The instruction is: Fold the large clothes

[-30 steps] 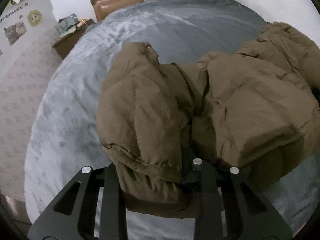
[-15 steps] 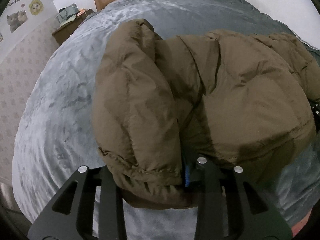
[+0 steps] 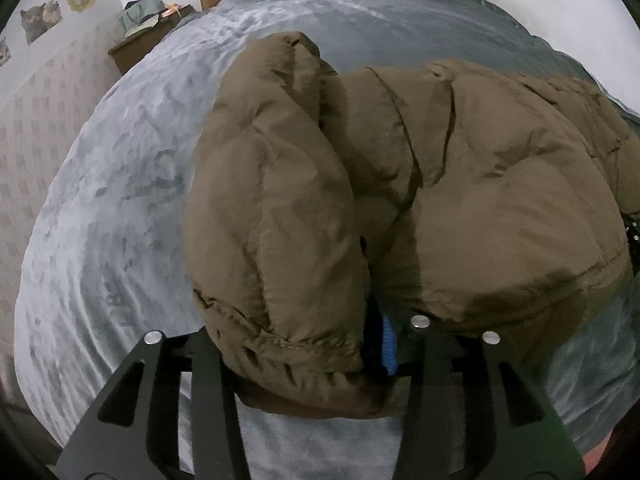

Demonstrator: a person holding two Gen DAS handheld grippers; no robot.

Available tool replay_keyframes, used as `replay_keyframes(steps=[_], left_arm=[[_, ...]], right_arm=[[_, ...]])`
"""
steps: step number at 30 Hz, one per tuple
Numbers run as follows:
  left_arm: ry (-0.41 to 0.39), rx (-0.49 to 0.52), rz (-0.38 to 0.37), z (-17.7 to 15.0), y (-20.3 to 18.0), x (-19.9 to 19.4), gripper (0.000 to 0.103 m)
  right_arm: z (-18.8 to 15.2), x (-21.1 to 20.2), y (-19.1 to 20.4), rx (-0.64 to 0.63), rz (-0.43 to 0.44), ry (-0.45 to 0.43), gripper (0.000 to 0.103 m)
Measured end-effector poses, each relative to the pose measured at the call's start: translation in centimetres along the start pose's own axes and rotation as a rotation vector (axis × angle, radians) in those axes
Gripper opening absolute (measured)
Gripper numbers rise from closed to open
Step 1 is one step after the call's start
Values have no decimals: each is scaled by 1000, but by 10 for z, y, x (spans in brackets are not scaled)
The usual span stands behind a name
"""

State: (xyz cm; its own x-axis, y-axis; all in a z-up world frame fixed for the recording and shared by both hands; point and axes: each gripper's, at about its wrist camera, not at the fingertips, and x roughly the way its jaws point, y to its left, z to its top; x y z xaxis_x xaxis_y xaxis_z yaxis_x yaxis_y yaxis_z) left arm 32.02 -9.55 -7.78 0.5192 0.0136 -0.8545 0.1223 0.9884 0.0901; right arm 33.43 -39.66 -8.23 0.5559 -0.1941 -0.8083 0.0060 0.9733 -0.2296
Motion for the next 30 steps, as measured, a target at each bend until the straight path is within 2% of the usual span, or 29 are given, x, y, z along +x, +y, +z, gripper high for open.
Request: replay_keyframes(steps=[4,6,8,9,13,18,19,22,26,30], left_arm=[[1,-15,1,-9,13,-2,58],[0,-19,22,-12,18,-2,72],[-11,-16,57,-4,14,3,79],[-14,-18,62,-6,17,2,80],[-11,-45,52,-11,28,-3,82],[-26,-71,66,-20,41,-14,86],[-26,-78,70,-31,56,-23,87],[-22,-106,65,-32,71,-26,89],[-20,-133,50,-32,83,-23,91],[-29,-145,45,-37,93,-24,95]], right_arm=[[0,2,-10,40,41,14,48],[-3,4,-18,71,73,29,57],[-6,5,-28,96,92,35,68],[-8,4,-33,109,100,32,71],[-16,1,-48,141,138,32,79],[-24,-7,-59,167,156,23,80],[-25,-8,-61,170,156,22,80],[-28,-15,-66,165,135,13,88],[-33,-25,-76,165,80,-9,89],[-38,-19,-91,208,117,9,89]])
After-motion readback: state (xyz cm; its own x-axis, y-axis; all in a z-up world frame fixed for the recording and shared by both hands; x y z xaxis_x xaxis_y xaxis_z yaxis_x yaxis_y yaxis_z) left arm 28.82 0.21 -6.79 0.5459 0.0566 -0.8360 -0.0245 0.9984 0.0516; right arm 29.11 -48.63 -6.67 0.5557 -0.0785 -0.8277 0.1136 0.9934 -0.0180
